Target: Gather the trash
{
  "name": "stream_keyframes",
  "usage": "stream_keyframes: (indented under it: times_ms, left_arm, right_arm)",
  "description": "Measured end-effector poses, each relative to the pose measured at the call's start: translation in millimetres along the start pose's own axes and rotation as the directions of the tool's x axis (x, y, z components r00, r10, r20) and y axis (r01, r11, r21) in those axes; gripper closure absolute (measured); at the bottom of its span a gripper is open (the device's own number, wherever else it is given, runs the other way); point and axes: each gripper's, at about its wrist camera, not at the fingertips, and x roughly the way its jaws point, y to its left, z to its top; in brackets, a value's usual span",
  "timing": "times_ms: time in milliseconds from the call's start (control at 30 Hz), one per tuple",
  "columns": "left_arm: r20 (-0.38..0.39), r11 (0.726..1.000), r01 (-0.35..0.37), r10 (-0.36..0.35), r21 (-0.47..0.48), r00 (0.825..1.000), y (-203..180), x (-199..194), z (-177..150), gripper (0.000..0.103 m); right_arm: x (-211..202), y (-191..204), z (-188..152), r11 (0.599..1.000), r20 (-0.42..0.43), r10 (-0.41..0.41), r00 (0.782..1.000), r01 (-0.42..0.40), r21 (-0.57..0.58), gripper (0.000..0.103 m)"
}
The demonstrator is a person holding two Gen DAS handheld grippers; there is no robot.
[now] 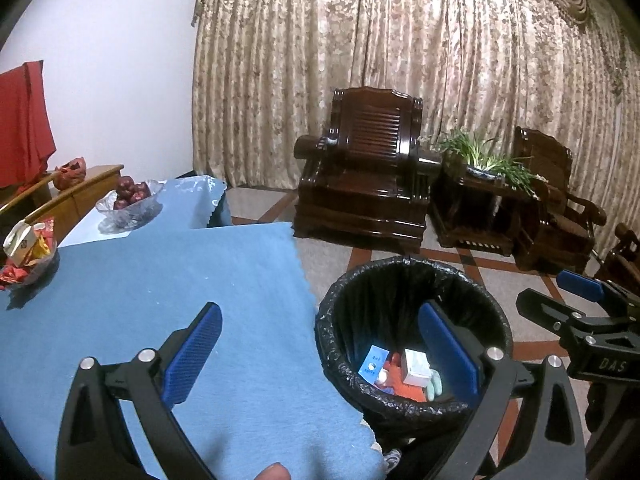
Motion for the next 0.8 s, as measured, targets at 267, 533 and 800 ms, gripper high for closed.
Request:
stream_keyframes:
  times_ms: [267,533,800]
  left_arm:
    - [0.017,1.0,-0.011,0.011,-0.006,1.0,2,-12,-1,0.006]
    - [0.032,1.0,-0.02,0.021,-0.012,0.999,6,-20,0,0.006]
    - [0.039,0.999,-0.031,0.031,-0.01,0.999,6,-23,2,0.006]
  right_arm:
    - [-7,7,4,1.0,0.017,0.008,1.0,-0.008,-0.012,0.005]
    - [-8,14,5,1.0,0.023,0.014,1.0,-0.014,-0.019,0.005]
    - [-9,17,7,1.0,0.025,0.016,1.0,-0.015,-0.025,0.005]
